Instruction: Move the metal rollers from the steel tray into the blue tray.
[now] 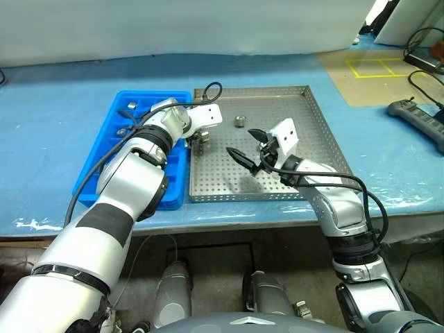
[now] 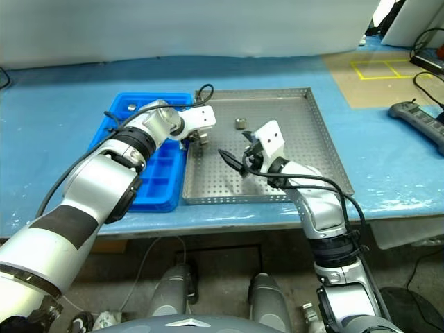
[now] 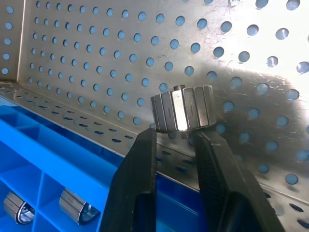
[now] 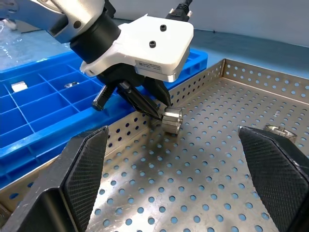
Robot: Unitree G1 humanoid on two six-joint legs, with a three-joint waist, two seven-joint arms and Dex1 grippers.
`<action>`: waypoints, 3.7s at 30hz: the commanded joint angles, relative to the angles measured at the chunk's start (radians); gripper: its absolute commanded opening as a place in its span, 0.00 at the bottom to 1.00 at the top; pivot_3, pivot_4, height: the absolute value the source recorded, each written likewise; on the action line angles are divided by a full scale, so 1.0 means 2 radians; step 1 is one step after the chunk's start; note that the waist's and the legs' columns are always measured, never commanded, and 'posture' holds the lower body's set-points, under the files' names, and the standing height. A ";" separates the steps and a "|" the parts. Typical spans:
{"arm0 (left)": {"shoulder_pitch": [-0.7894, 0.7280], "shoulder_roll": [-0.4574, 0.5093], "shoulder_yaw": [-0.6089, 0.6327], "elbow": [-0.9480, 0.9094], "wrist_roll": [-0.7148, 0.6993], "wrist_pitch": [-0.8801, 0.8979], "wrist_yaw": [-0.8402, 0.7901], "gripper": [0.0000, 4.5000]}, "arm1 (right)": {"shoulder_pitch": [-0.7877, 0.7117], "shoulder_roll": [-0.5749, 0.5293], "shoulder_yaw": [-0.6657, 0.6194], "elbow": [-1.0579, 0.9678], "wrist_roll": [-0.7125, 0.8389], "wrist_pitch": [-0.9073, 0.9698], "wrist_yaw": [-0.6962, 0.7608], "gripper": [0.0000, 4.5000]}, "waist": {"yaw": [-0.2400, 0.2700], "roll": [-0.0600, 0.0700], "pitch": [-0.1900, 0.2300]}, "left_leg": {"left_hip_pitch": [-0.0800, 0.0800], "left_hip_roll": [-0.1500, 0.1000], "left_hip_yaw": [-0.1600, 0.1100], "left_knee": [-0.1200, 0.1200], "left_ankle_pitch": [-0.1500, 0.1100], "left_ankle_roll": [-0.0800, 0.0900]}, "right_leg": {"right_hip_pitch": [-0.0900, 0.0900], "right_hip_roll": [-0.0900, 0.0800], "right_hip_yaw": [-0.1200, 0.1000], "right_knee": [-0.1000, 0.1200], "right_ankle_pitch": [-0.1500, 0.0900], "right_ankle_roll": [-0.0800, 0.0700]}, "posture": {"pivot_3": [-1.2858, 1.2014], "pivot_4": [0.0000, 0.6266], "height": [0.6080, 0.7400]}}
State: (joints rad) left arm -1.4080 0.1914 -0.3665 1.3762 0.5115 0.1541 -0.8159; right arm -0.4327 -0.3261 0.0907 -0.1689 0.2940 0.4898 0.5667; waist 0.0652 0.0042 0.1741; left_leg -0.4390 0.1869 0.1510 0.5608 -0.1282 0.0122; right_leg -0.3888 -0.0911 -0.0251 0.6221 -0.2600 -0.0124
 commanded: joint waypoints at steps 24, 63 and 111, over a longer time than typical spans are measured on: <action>0.027 0.136 0.192 -0.108 -0.213 -0.022 -0.205 0.17 | -0.110 -0.014 -0.005 -0.016 0.094 0.045 0.130 1.00 | 0.008 0.000 0.003 | -0.001 0.000 0.000 -0.002 -0.001 -0.002 | -0.002 0.000 0.000 -0.001 0.000 0.000 | 0.53 0.24 1.00; 0.707 0.125 0.398 -0.893 -0.528 0.261 0.128 0.17 | -0.173 0.055 0.065 0.107 0.075 0.024 0.233 1.00 | 0.075 -0.001 0.003 | -0.004 0.002 -0.002 -0.006 0.006 -0.011 | -0.005 0.002 -0.006 0.001 0.001 0.001 | 0.65 0.24 1.00; 0.370 0.096 0.190 -0.628 -0.573 0.194 -0.096 0.64 | -0.038 -0.008 -0.056 0.076 -0.053 -0.001 -0.079 1.00 | 0.007 -0.001 0.001 | 0.001 0.001 0.001 -0.005 0.011 -0.015 | -0.006 0.004 0.000 0.008 0.002 -0.002 | 0.47 0.24 1.00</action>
State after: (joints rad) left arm -0.6392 0.3850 0.0045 0.1170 -0.6399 0.5734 -0.9887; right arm -0.4822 -0.3472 0.0071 -0.0128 0.2050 0.5112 0.4498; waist 0.0783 0.0023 0.1771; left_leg -0.4378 0.1899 0.1537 0.5508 -0.1055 -0.0166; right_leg -0.4000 -0.0823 -0.0253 0.6381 -0.2548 -0.0166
